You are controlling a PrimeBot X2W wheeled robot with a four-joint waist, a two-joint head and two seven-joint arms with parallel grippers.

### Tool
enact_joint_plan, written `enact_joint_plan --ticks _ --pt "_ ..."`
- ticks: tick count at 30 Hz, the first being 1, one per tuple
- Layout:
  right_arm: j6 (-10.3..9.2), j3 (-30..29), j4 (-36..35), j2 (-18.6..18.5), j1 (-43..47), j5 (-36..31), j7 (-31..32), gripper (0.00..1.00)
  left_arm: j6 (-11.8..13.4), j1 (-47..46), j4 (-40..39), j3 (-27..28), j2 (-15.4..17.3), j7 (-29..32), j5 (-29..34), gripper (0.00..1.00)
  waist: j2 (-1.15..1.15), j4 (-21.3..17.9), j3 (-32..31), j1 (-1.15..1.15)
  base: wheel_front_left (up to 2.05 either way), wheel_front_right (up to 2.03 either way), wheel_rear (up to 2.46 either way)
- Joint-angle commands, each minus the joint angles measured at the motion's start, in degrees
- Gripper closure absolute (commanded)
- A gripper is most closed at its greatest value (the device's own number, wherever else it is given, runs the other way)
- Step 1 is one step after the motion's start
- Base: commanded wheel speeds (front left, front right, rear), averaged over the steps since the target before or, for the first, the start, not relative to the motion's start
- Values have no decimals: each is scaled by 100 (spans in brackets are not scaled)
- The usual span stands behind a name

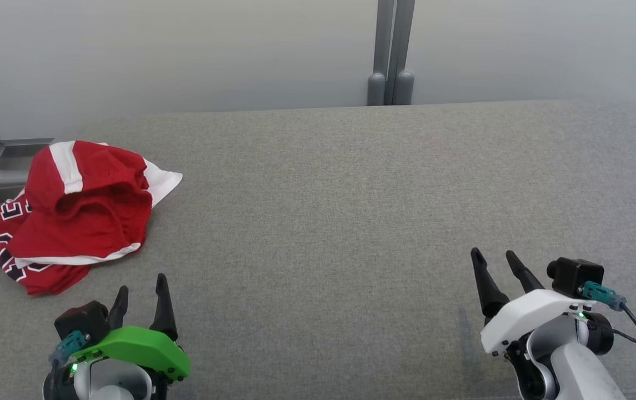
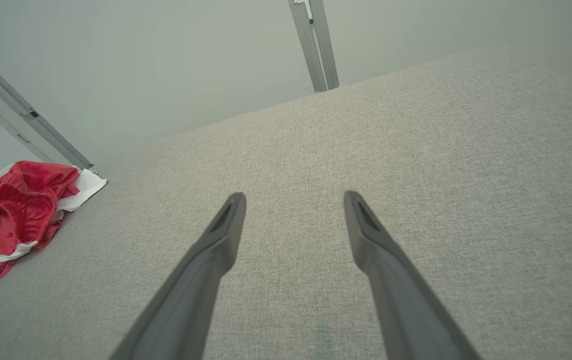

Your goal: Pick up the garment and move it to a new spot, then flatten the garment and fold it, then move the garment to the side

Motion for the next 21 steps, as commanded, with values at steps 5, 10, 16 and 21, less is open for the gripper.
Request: enact_joint_plan --ticks 5,10,16,21 --pt "2 -95 -76 -30 -99 -423 -58 0 85 -148 -42 -115 115 -74 381 0 0 8 -9 0 0 0 0" --pt "2 -116 -36 -34 -119 -688 -69 0 95 -138 -21 -157 146 -80 528 0 0 5 -19 0 0 0 0" --pt "3 -78 25 -37 -144 -920 -135 0 29 -154 11 -232 206 -138 719 0 0 6 -35 0 0 0 0" --pt "3 -34 78 -39 -167 -1075 -194 0 46 -137 -14 -255 220 -186 825 0 0 11 -43 0 0 0 0"
